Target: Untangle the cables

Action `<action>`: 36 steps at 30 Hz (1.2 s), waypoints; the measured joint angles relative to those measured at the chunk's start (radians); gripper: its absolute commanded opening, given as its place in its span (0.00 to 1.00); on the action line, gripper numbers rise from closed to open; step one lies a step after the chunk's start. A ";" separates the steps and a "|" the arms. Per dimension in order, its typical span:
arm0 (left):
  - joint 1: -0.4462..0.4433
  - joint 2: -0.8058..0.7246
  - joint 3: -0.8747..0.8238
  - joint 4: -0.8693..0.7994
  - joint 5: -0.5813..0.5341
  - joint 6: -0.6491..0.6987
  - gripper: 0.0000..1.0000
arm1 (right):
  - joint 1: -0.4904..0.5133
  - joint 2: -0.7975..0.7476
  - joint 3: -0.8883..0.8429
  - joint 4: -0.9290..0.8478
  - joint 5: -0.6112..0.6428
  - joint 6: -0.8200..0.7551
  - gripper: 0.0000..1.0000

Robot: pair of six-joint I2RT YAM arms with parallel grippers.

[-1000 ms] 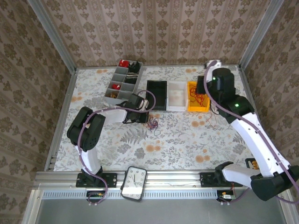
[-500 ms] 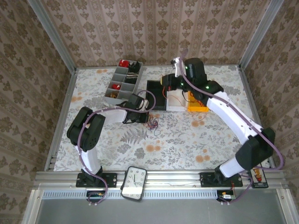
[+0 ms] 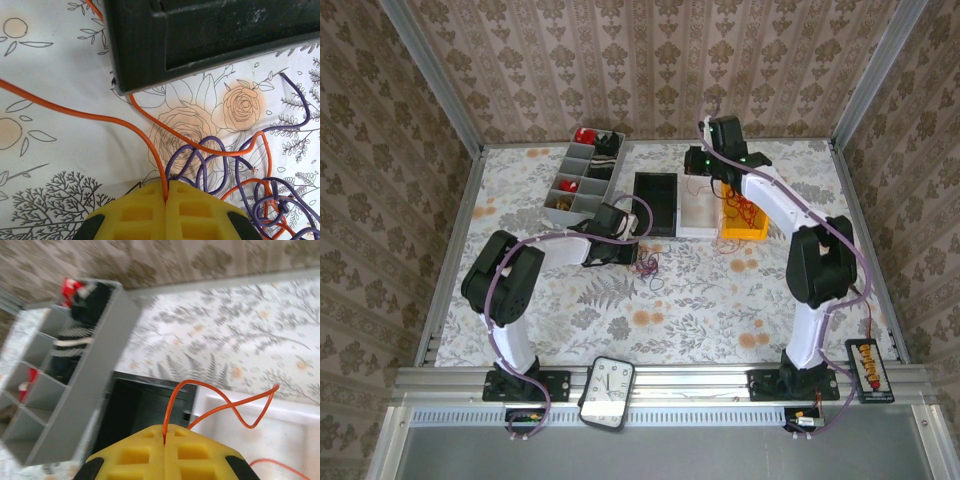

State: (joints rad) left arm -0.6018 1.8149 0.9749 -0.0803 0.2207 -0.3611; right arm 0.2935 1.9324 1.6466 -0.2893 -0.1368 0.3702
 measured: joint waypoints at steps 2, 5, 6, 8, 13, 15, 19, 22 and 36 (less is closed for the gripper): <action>0.000 0.000 0.000 0.000 0.000 0.000 0.00 | 0.000 0.046 0.007 -0.016 0.019 -0.003 0.05; 0.000 0.000 -0.002 0.002 0.000 0.000 0.00 | 0.004 0.095 0.007 -0.041 0.053 -0.005 0.12; 0.000 0.000 -0.002 0.003 0.000 0.000 0.00 | 0.004 0.105 0.007 -0.050 0.062 -0.006 0.21; 0.000 0.000 -0.002 0.003 0.000 0.000 0.00 | 0.005 0.116 0.007 -0.066 0.080 -0.015 0.36; 0.000 0.000 -0.002 0.003 0.000 0.000 0.00 | 0.006 0.108 0.006 -0.077 0.097 -0.028 0.44; 0.000 0.000 -0.002 0.003 0.000 0.000 0.00 | 0.006 0.079 -0.016 -0.074 0.105 -0.030 0.45; 0.000 0.000 -0.002 0.003 0.000 0.000 0.00 | 0.006 -0.070 -0.126 -0.070 0.125 -0.031 0.45; 0.000 0.000 -0.002 0.003 0.000 0.000 0.00 | 0.006 -0.207 -0.227 -0.066 0.135 -0.034 0.45; 0.001 0.010 0.013 -0.013 0.013 0.000 0.00 | 0.032 -0.366 -0.546 -0.195 0.146 -0.053 0.48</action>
State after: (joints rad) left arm -0.6006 1.8244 0.9882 -0.0929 0.2337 -0.3611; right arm 0.3252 1.5661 1.1007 -0.4839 0.0090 0.3176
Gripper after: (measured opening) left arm 0.048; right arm 0.483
